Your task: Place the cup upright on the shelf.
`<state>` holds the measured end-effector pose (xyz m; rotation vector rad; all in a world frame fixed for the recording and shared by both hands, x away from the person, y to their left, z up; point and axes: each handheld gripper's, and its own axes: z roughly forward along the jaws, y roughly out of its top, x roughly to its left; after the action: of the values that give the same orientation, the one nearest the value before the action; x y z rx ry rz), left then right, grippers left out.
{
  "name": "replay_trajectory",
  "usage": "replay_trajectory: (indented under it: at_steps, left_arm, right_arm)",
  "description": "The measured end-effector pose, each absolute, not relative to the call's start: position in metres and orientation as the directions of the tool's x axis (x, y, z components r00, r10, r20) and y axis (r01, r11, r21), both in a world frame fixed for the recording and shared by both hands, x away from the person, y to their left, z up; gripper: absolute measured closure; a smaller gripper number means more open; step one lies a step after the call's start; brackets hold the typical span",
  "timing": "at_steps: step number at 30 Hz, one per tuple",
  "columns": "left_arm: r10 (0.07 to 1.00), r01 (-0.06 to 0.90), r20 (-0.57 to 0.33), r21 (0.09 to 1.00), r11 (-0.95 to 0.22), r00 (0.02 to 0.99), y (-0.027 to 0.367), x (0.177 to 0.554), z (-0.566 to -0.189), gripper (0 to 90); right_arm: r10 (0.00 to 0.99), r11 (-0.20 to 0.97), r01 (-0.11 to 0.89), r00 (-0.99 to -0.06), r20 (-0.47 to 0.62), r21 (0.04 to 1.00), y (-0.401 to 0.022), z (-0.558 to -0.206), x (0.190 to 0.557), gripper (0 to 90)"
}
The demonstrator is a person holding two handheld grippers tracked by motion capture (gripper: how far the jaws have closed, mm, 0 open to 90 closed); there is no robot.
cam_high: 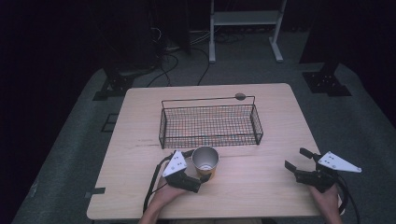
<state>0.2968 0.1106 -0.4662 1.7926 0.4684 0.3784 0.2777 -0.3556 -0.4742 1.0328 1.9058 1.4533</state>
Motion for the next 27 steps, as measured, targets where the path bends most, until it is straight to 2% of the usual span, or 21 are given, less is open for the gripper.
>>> replay_trajectory:
  at_steps: [17,27]
  left_arm:
    - [0.482,0.102,0.041,0.958,-0.268,0.875,0.094,0.305,-0.463,1.1]
    - [0.483,0.1,0.041,0.96,-0.262,0.875,0.096,0.306,-0.46,9.6]
  right_arm:
    - [0.818,0.135,0.257,-0.574,0.039,0.957,-0.355,-0.474,0.278,14.7]
    - [0.816,0.144,0.259,-0.577,0.034,0.955,-0.354,-0.474,0.278,14.7]
